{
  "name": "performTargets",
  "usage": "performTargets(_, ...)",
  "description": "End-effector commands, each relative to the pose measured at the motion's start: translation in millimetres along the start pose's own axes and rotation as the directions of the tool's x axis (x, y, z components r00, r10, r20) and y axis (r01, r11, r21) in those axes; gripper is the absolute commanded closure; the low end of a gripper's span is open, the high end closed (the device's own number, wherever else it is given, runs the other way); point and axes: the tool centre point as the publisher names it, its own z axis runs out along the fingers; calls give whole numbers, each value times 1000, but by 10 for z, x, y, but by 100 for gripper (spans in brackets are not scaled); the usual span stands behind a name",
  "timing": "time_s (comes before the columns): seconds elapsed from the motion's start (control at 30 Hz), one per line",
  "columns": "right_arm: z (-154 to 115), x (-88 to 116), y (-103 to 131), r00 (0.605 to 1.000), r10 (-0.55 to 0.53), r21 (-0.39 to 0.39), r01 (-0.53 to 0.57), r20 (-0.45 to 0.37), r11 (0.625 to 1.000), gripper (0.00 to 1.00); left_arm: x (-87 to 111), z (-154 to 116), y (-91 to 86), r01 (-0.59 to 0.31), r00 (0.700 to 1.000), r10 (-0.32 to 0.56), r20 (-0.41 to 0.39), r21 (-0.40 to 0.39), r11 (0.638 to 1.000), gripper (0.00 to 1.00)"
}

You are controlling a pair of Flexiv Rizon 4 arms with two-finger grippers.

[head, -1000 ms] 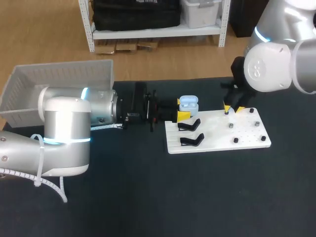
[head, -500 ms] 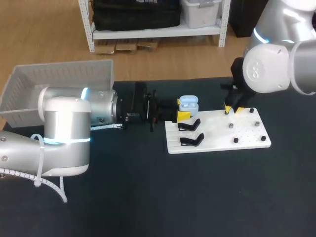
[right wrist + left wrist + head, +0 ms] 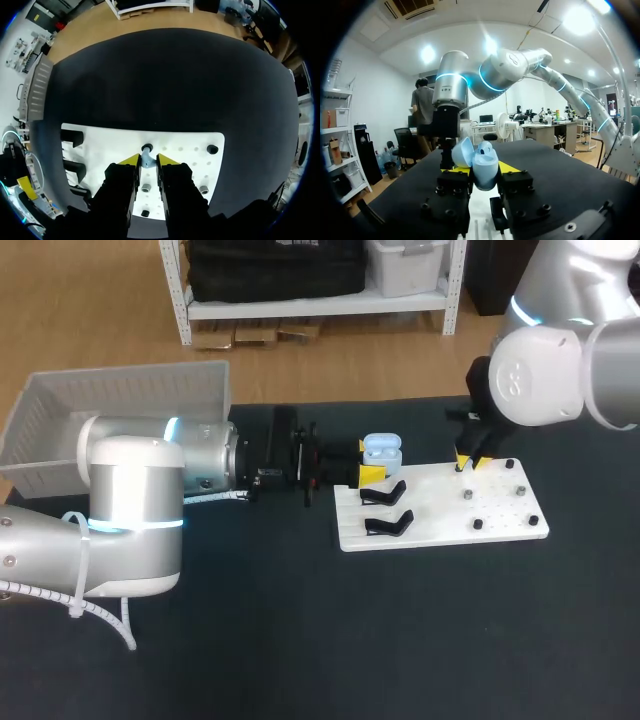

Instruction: Pick up each earbud case from the left stands, insert the matching earbuds, close the lid, and place the case in the box.

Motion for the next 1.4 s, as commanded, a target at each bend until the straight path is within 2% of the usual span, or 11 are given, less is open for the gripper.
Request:
performTargets(0.03,-34,8,7,1000,2,6,-2,1,1000,100,7,7,-17,-4,1000,4,2,-8,1000,100)
performTargets(0.3,-260,79,10,1000,10,18,-10,8,1000,100,7,7,-17,-4,1000,4,2,-8,1000,100)
performTargets(0.53,-683,221,110,1000,-5,60,3,29,998,100,7,7,-17,-4,1000,4,2,-8,1000,100)
performTargets(0.77,-1293,466,451,999,-43,135,41,11,990,100,7,7,-17,-4,1000,4,2,-8,1000,100)
performTargets(0.9,-1515,613,679,997,-78,181,74,12,981,100,7,7,-17,-4,1000,4,2,-8,1000,100)
performTargets(1.07,-1649,795,983,992,-123,213,119,3,970,100,7,7,-17,-4,1000,4,2,-8,1000,100)
performTargets(1.23,-1712,905,1237,984,-177,192,172,7,966,100,7,7,-17,-4,1000,4,2,-8,1000,100)
performTargets(1.4,-1722,943,1285,982,-186,183,183,1,966,100,7,7,-17,-4,1000,4,2,-8,1000,100)
